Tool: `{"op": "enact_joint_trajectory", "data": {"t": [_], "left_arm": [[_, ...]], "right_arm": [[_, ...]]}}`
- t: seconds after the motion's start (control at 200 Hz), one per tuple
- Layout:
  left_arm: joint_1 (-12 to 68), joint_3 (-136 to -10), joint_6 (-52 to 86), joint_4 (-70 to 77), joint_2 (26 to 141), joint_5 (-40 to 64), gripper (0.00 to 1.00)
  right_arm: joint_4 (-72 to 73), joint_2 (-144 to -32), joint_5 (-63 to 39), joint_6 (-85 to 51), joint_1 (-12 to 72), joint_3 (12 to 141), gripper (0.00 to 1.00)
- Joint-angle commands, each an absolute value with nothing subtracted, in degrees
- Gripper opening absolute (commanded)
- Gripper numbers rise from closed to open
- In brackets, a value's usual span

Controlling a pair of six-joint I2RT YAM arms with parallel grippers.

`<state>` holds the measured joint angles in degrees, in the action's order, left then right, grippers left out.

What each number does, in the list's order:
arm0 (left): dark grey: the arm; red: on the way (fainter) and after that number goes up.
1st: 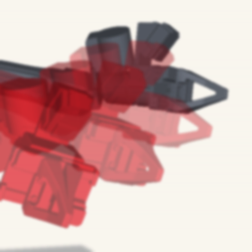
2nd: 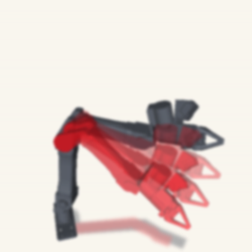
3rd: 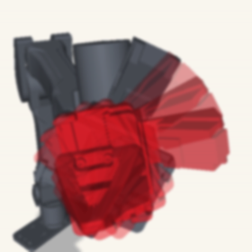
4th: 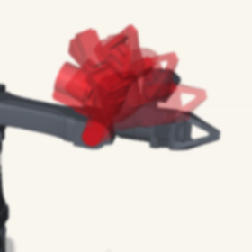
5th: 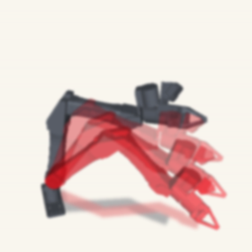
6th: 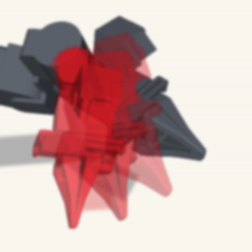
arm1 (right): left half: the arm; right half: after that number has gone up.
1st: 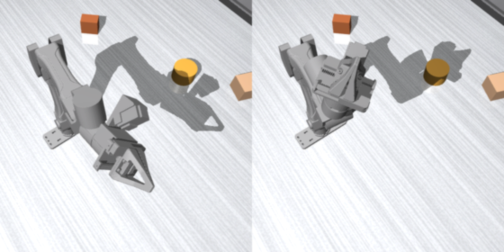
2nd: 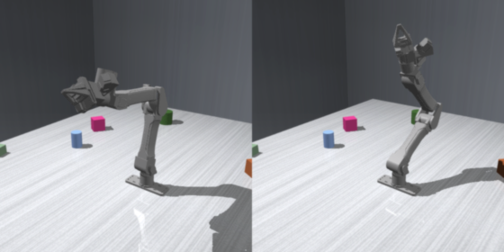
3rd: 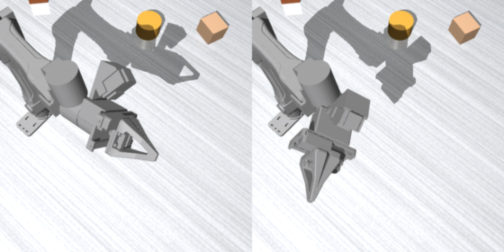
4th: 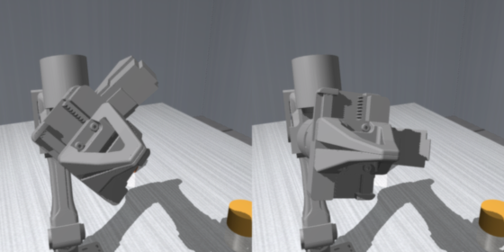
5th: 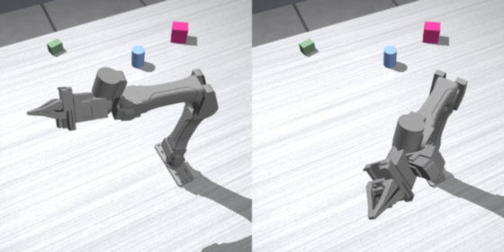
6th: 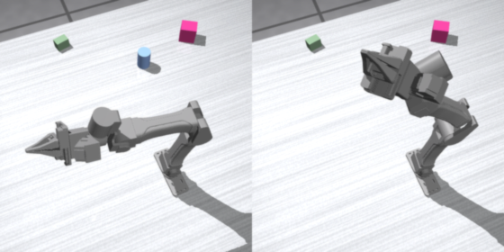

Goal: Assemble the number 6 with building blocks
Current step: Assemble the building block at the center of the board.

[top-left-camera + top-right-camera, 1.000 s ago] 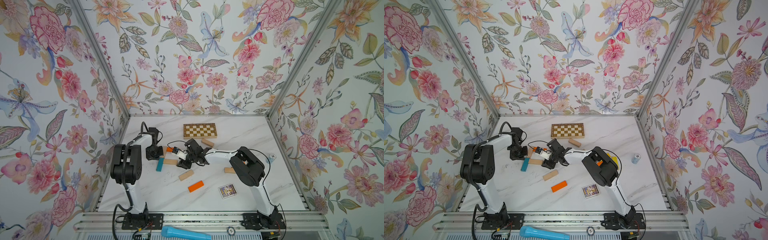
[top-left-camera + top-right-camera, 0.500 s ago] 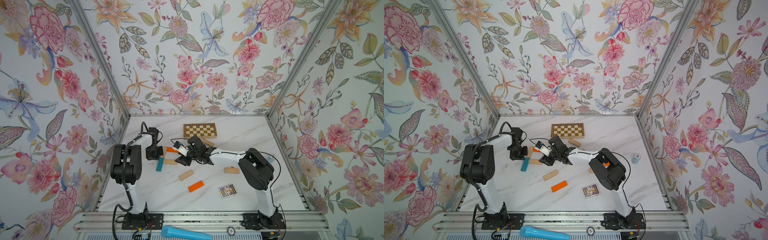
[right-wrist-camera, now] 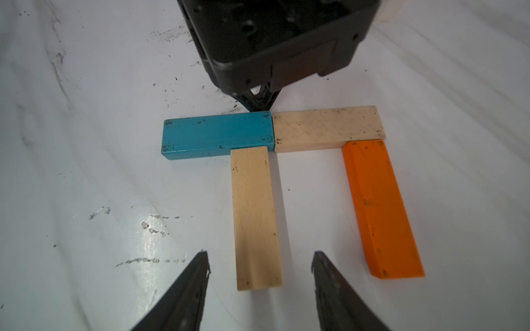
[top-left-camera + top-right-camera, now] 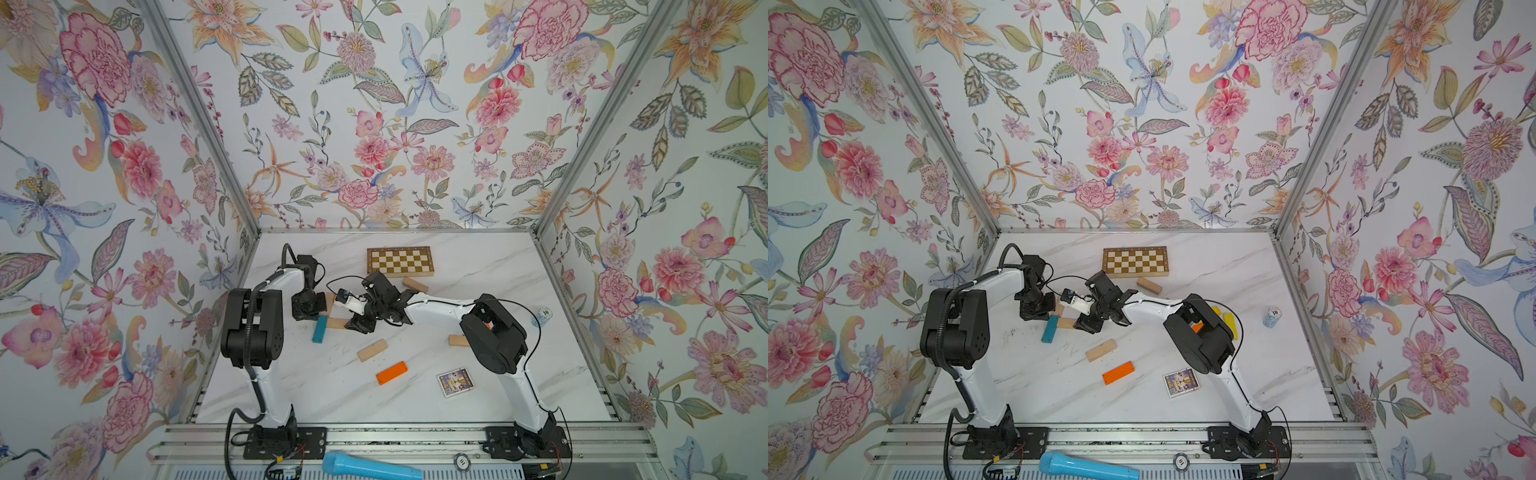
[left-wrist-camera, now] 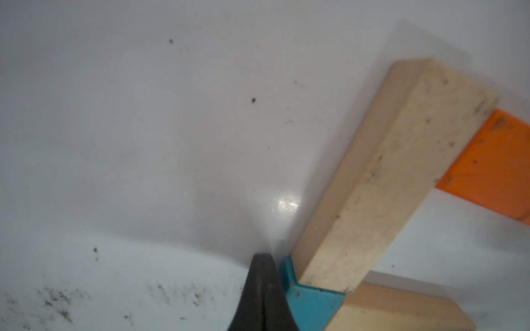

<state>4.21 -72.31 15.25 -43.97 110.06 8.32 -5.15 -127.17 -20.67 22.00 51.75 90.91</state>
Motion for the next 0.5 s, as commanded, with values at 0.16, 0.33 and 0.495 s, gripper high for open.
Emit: {"op": "enact_joint_trajectory", "data": {"t": [0.16,0.33,0.495], "left_arm": [[4.74,-70.66,14.33,-46.40,113.30,6.52,0.00],[4.73,-70.62,14.33,-46.34,113.37,6.51,0.00],[4.67,-70.60,14.33,-46.37,113.45,6.42,0.00]], "right_arm": [[-12.08,-131.54,-19.87,25.05,52.82,96.91,0.60],[-12.78,-132.86,-18.92,25.25,52.93,98.31,0.59],[-13.41,-134.02,-18.35,25.34,53.04,99.12,0.58]]}}
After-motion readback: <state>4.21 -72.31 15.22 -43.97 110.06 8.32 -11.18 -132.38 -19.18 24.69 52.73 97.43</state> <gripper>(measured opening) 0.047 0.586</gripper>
